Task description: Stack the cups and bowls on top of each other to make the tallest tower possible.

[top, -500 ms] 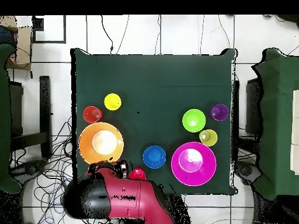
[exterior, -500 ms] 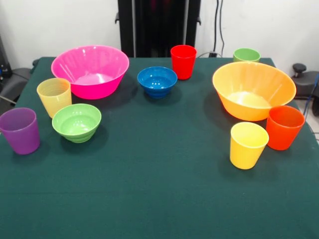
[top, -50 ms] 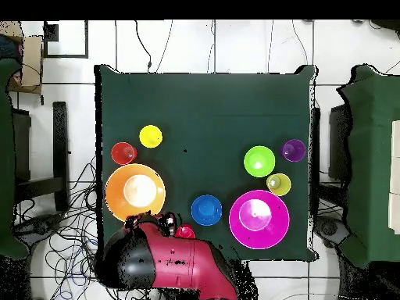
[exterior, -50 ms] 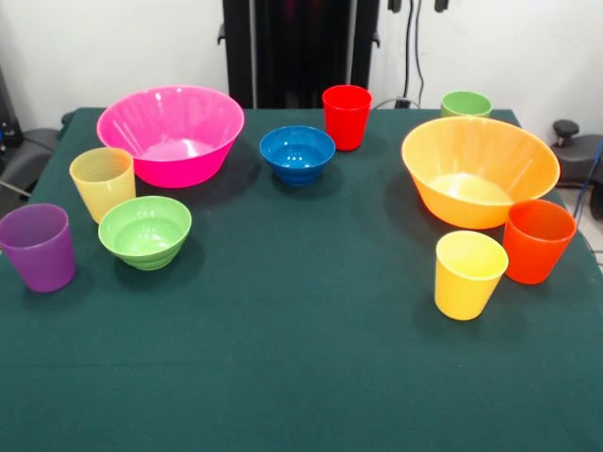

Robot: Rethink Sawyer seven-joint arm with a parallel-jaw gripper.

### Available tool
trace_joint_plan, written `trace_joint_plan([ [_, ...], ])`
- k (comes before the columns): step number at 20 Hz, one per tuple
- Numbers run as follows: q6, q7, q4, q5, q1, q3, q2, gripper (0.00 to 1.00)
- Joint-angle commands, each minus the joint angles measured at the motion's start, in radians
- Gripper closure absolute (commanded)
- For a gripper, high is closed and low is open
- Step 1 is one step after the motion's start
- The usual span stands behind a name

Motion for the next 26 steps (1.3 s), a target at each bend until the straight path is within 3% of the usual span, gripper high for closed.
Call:
trace_joint_plan([
  [1,-0.081,0.139,0.080,0.013,-0.023,0.074,0.093,0.00],
  [9,-0.096,0.140,0.077,0.008,-0.026,0.074,0.107,0.00],
  [26,-0.249,0.159,0.108,0.005,-0.079,0.139,0.193,0.00],
])
